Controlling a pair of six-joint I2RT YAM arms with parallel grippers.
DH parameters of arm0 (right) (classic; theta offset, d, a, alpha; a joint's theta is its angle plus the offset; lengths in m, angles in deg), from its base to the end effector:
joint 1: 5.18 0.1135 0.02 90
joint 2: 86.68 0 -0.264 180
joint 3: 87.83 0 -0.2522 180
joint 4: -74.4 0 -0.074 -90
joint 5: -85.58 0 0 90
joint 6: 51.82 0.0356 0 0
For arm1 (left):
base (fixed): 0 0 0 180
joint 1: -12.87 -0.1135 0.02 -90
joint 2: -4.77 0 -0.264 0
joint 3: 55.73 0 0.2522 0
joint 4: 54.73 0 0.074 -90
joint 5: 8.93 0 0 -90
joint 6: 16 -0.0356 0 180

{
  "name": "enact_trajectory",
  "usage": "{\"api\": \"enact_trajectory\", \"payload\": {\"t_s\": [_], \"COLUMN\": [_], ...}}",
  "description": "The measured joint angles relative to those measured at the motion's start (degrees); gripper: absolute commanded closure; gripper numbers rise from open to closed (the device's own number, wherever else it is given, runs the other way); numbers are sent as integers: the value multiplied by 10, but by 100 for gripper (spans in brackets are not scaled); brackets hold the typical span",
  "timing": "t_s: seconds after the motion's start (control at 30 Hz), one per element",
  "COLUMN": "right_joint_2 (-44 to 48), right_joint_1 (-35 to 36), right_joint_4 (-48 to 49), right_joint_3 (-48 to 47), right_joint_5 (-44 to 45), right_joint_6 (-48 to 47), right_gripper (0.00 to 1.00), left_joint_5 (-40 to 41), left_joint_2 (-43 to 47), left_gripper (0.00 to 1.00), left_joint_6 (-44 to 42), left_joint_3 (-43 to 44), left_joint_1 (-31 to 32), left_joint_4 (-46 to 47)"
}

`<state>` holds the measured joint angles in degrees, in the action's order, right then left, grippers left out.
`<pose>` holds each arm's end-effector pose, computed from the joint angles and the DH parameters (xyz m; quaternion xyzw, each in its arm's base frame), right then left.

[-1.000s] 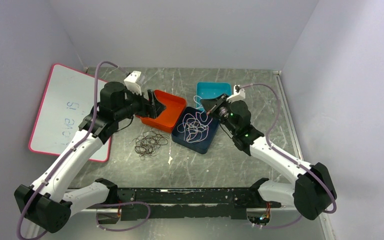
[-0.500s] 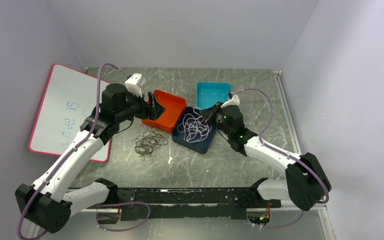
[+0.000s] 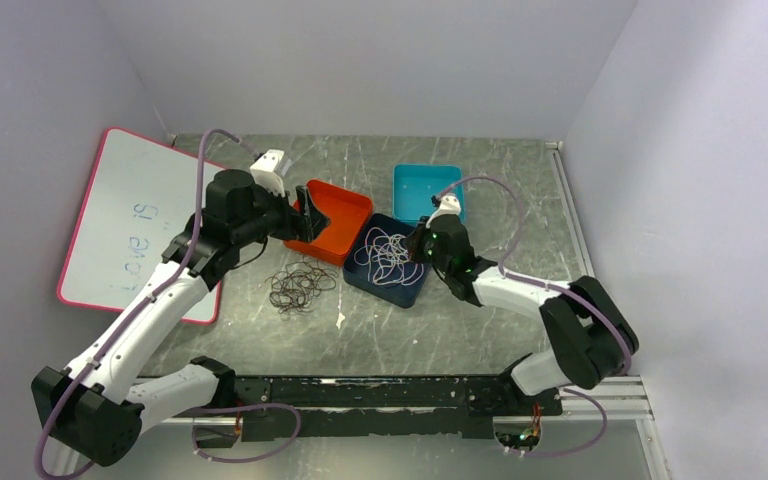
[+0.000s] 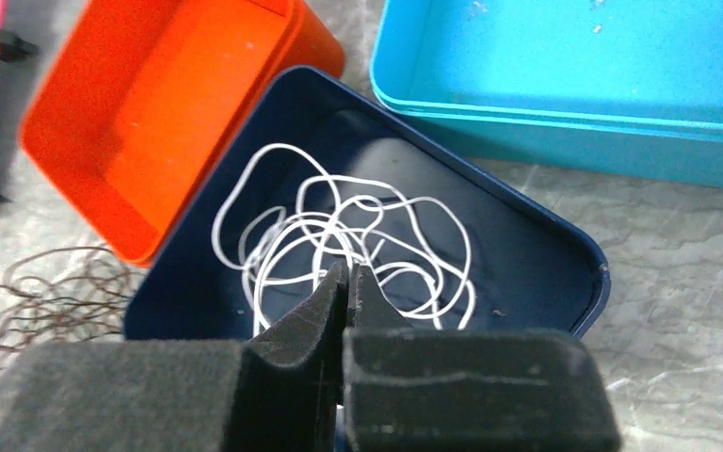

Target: Untangle the cables

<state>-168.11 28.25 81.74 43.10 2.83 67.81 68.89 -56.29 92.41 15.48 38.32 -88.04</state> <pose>0.2468 0.1575 0.1933 0.0060 0.8425 0.2349 0.4848 0.2140 -0.1101 0.3462 0.1093 0.8248 -0.2867 0.4750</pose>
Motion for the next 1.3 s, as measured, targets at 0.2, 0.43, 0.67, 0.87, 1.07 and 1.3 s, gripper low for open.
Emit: {"api": "enact_trajectory", "payload": {"t_s": [0.2,0.43,0.67,0.87,1.07,1.3], "right_joint_2": [-50,-62,-34,3,23,19], "right_joint_1": [1,15,16,17,17,17], "right_joint_4": [-22,-64,-124,-189,-262,-297], "right_joint_3": [-32,-82,-101,-141,-171,-194], "right_joint_5": [-3,9,25,56,70,-74], "right_joint_6": [-57,-100,-123,-150,-173,-193], "right_gripper": [88,66,57,56,55,64], "left_joint_5": [1,7,10,11,11,11], "left_joint_2": [0,0,0,0,-3,-11], "left_gripper": [15,15,15,15,15,15], "left_joint_6": [0,1,1,4,5,5], "left_joint_3": [-2,-2,-2,-3,-7,-14], "left_joint_1": [0,0,0,0,0,0], "left_joint_4": [0,0,0,0,0,5]}}
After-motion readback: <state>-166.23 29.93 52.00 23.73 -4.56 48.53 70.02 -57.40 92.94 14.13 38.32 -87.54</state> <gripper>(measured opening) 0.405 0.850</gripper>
